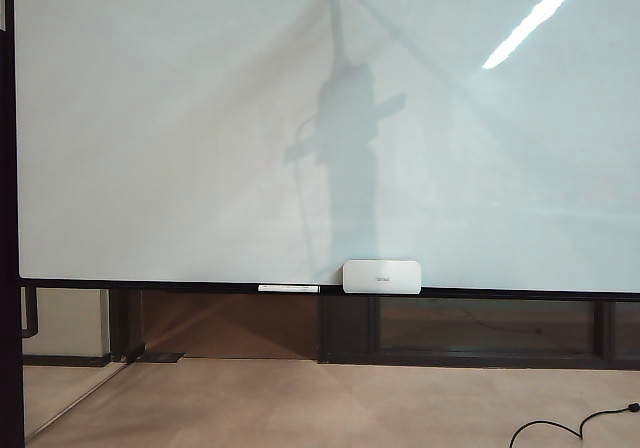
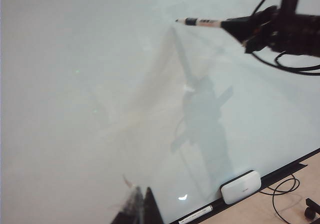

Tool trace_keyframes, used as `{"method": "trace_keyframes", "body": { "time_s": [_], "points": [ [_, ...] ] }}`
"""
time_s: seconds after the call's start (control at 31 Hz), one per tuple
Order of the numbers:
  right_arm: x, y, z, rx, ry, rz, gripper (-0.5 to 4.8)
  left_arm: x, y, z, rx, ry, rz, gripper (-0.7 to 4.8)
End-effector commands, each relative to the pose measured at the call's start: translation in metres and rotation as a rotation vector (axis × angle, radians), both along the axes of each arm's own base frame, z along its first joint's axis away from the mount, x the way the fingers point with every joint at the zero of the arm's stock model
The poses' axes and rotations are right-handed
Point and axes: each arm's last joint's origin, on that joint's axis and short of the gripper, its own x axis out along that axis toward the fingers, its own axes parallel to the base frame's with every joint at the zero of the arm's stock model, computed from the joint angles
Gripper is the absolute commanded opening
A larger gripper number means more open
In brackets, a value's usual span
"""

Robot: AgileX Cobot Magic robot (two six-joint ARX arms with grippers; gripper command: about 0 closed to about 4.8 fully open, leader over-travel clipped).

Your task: Reach to the right to find the marker pen, pick it up, and write the number 13 on the whiteboard.

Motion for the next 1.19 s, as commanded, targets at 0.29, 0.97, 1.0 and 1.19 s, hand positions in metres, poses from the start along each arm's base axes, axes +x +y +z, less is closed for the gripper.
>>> {"method": "trace_keyframes", "body": {
  "time_s": [0.29,0.97,1.0,1.19],
  "points": [
    [0.002,0.001,-0.002,0.011,-0.011,-0.010,-0.05,-0.001,0.000,0.004,-0.005,-0.035,-0.011,-0.05],
    [0.004,-0.006,-0.001,0.019,-0.025,-0.032,-0.05,-0.002,0.000,0.004,-0.003,-0.037,-0.011,-0.05],
    [0.004,-0.006,-0.001,0.018,-0.024,-0.032,-0.05,-0.002,0.000,0.004,-0.003,-0.037,-0.011,-0.05],
    [0.006,-0.010,-0.003,0.011,-0.006,-0.040,-0.05,-0.002,0.000,0.004,-0.004,-0.039,-0.011,-0.05]
  ]
}}
